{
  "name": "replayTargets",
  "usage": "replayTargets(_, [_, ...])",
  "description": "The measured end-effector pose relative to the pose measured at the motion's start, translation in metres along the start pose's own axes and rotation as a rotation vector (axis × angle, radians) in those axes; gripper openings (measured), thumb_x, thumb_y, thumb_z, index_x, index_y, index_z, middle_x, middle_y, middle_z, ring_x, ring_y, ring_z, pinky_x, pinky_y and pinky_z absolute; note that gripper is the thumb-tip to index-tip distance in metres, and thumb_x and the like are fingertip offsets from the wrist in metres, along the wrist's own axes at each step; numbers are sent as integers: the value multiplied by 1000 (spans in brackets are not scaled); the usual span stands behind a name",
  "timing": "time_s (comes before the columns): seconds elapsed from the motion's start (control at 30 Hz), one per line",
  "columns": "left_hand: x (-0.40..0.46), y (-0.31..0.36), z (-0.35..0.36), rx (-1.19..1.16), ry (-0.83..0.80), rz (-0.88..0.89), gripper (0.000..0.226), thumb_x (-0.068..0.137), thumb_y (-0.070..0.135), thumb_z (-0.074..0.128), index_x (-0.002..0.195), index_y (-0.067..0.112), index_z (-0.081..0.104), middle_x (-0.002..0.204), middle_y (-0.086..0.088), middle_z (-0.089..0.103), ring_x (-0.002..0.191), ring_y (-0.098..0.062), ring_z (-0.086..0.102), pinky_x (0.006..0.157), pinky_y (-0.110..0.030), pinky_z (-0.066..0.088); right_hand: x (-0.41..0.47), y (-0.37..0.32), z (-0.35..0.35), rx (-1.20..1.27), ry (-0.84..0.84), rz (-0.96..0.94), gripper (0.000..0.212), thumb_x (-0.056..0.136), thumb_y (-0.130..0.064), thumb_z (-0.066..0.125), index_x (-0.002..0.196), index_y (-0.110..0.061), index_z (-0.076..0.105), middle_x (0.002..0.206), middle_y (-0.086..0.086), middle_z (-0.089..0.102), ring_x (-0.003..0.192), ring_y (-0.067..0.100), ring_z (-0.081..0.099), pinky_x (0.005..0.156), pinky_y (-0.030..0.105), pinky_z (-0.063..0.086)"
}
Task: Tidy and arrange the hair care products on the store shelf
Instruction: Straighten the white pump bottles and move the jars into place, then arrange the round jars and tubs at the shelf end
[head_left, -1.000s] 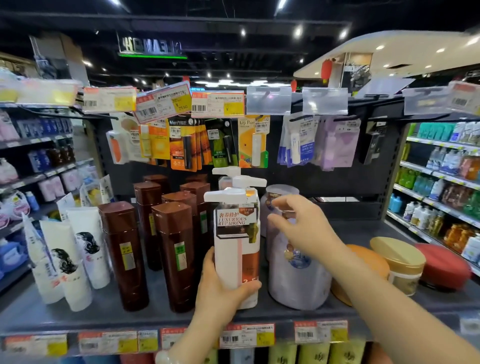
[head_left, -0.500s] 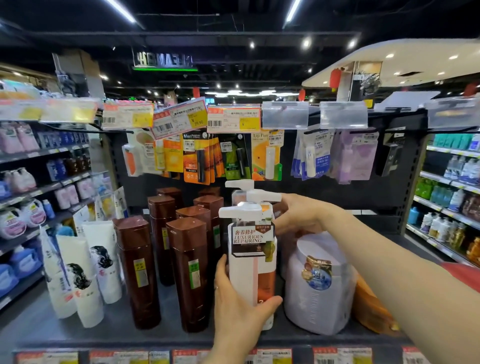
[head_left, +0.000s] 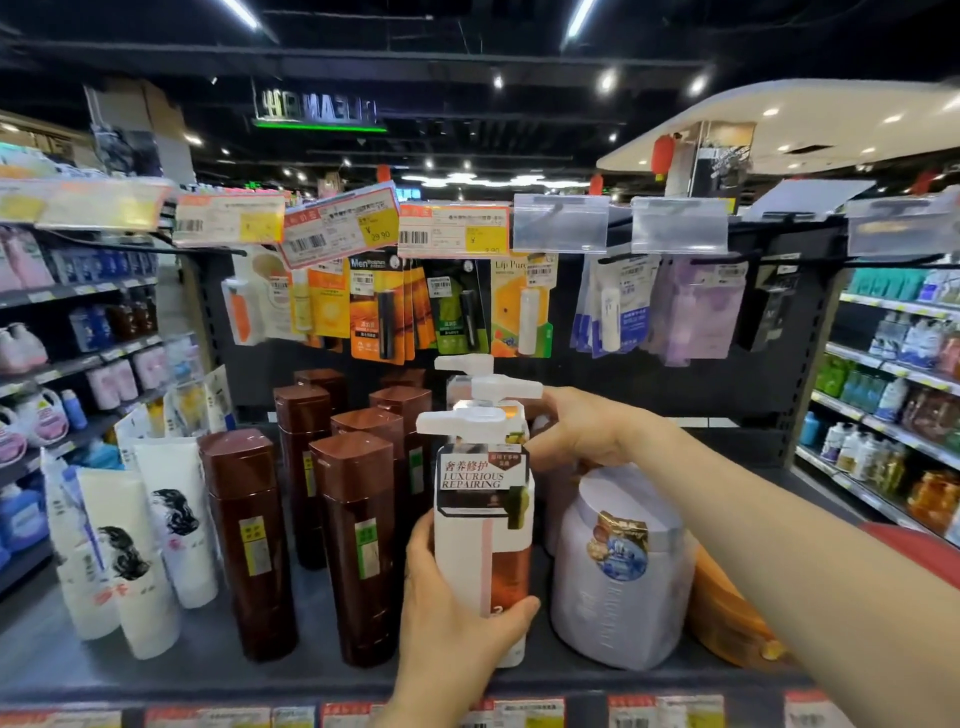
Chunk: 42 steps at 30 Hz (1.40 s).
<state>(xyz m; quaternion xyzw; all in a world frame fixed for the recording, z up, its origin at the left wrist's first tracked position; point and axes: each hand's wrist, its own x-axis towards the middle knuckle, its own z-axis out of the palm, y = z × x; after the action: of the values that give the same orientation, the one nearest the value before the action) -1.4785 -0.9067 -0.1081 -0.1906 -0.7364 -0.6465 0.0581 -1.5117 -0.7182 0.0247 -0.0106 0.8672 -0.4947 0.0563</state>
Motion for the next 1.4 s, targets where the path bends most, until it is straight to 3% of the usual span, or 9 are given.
replayTargets(0.3, [-3,1,1,9,-28,7,117,51,20,89,136,38,10,124,15,36,114,-4,36,96,-23,31,-7,1,7,8,11,17,62,77,-5,71,126,-32,43,120,-6,56,97,10,59,59,15,52])
replayTargets(0.43, [-12,2,4,26,55,7,127,45,21,91,136,47,6,142,13,23,131,-8,28,112,-36,28,-30,-11,-2,-324,184,40,74,79,-19,72,140,-25,32,141,2,43,122,18,48,88,26,47])
replayTargets(0.53, [-33,4,6,150,159,402,120,47,30,89,138,44,11,145,16,20,138,1,18,116,-27,20,-71,-5,-21,-371,307,-14,71,78,-39,70,139,-25,35,140,-3,43,125,14,46,99,29,42])
replayTargets(0.63, [-52,12,22,195,52,653,101,61,47,73,143,35,15,150,9,24,139,0,21,112,-12,20,-105,11,-25,-454,135,120,92,69,-47,75,143,-30,24,147,-10,32,132,9,34,102,24,32])
replayTargets(0.73, [-53,26,44,201,-202,440,107,67,48,68,135,52,-15,147,36,-9,138,11,0,114,-13,9,-111,27,-11,-571,111,158,108,65,-44,79,148,-27,12,154,-8,21,139,11,24,104,21,25])
replayTargets(0.8, [-49,32,55,239,-250,254,111,74,37,69,119,50,-31,142,31,-19,135,8,-11,114,-17,-2,-109,30,-2,-582,198,116,109,65,-42,80,148,-22,12,155,-6,20,140,12,23,107,22,25])
replayTargets(0.97, [-48,37,62,236,-280,126,106,82,32,65,140,28,-24,152,15,-15,141,-5,-10,110,-19,-2,-109,32,6,-573,290,121,114,61,-45,82,147,-18,13,155,-2,21,140,16,25,112,30,28])
replayTargets(1.1, [-56,37,61,247,-276,168,107,80,31,67,138,30,-22,153,14,-16,130,8,-13,108,-16,-5,-113,31,14,-556,322,135,114,62,-47,81,148,-22,10,155,-1,22,140,19,26,109,32,28])
replayTargets(1.4, [-75,29,84,397,-444,667,93,77,30,70,145,34,7,153,22,-11,140,3,-1,114,-19,16,-197,87,-46,-401,733,227,49,83,-28,67,127,-10,53,135,7,53,123,18,48,91,20,34])
